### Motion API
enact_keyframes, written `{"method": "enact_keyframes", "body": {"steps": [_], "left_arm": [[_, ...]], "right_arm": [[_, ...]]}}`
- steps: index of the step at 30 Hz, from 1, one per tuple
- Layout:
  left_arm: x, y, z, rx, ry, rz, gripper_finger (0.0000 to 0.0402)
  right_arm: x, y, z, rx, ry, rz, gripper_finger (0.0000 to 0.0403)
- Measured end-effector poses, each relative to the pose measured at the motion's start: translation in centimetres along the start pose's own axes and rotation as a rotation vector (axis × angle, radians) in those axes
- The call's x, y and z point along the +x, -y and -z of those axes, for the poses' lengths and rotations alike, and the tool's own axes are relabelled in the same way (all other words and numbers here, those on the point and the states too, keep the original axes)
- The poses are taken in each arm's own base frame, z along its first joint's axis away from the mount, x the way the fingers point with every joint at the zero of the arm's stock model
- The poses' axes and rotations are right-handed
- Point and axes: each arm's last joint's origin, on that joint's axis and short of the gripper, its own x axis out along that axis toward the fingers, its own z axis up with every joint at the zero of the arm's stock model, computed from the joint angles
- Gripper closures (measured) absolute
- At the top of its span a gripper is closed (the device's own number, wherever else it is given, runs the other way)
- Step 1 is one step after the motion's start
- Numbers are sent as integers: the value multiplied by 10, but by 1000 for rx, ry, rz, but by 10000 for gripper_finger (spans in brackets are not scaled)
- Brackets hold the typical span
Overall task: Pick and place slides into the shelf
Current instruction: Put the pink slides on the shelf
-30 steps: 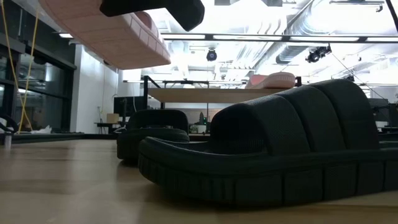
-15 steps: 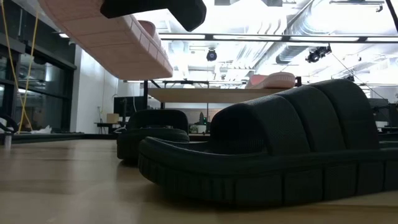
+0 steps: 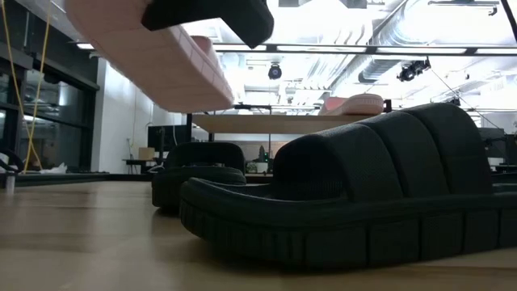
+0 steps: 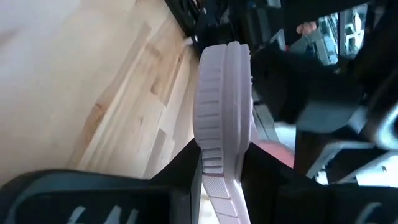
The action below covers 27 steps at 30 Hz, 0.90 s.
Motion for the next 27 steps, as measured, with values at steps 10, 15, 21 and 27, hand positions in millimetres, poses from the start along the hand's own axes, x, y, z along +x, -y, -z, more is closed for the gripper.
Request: {"method": "enact_keyframes", "body": {"steps": [10,15,21,27], "left_arm": [[-33,-16,11,-79,91,62,229],[-55,-19,20,-89,177,95,229],[-70,-17,27,-64,244,95,229],[-71,-17,29,-49,244,91,229]], "right_arm": [[0,1,2,13,-17,5,335],[-7,14,-4,51,34,-15,339],[-21,35,-4,106,74,-59,345],[-34,50,2,126,50,-89,346]]}}
